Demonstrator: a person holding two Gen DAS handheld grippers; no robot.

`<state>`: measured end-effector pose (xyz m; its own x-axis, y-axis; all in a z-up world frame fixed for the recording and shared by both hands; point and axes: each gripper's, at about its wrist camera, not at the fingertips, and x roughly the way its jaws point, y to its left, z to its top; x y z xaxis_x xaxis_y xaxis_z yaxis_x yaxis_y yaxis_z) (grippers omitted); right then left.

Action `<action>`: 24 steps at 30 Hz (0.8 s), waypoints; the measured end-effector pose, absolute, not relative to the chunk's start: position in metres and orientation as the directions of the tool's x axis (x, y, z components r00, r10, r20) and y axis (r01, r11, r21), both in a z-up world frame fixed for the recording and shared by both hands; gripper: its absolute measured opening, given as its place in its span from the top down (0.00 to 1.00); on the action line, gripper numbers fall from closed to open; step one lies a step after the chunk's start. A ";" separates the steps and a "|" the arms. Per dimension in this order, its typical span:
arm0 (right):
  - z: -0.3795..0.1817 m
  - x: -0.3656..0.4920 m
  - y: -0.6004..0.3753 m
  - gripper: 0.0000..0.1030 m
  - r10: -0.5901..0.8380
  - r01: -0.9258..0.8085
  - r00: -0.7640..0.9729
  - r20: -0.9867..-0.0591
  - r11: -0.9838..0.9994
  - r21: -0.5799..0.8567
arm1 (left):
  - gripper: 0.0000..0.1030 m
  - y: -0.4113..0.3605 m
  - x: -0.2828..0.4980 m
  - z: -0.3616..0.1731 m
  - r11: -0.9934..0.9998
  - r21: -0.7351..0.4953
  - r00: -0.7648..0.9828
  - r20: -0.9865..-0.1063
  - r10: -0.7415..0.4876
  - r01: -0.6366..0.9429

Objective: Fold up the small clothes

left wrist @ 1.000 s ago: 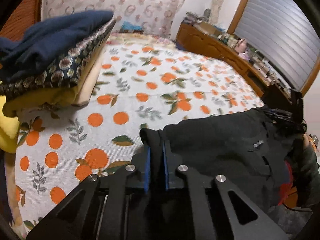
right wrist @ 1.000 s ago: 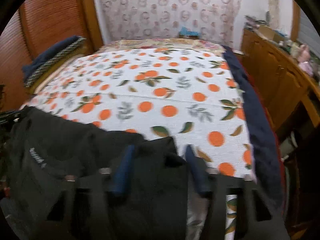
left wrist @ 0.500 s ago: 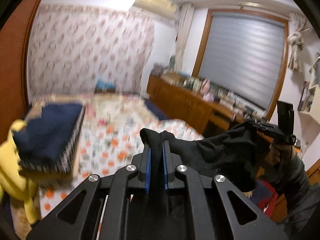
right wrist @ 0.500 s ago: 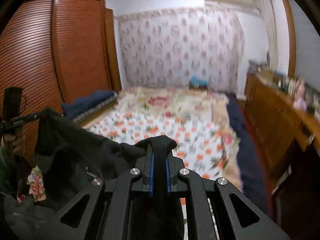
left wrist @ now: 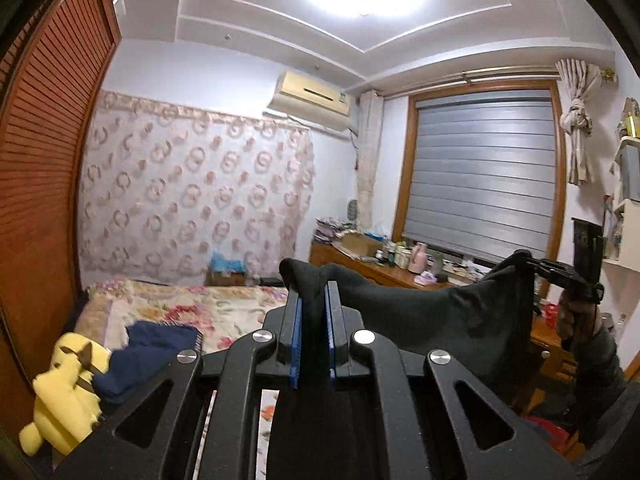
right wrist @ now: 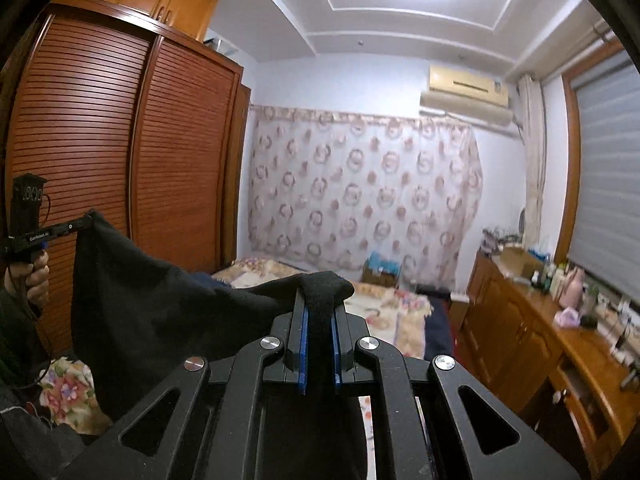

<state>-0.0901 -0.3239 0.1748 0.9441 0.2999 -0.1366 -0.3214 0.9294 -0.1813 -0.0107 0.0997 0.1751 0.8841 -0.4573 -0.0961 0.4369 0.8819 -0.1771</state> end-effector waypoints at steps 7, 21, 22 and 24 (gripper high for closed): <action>0.156 -0.006 -0.301 0.92 0.232 -0.269 0.952 -0.198 0.944 -0.188 | 0.90 0.102 0.091 0.151 0.938 -0.150 0.922 -0.193 -0.337 0.312; 0.067 0.175 -0.270 0.57 0.084 -0.173 0.855 -0.511 0.976 -0.130 | 0.21 0.086 0.174 0.038 0.963 -0.086 0.849 -0.456 -0.266 0.255; 0.066 0.172 -0.272 0.57 0.086 -0.178 0.852 -0.516 0.975 -0.131 | 0.21 0.085 0.171 0.032 0.962 -0.087 0.842 -0.468 -0.268 0.258; 0.059 0.166 -0.275 0.57 0.098 -0.191 0.845 -0.526 0.973 -0.127 | 0.21 0.079 0.163 0.021 0.960 -0.089 0.826 -0.493 -0.273 0.265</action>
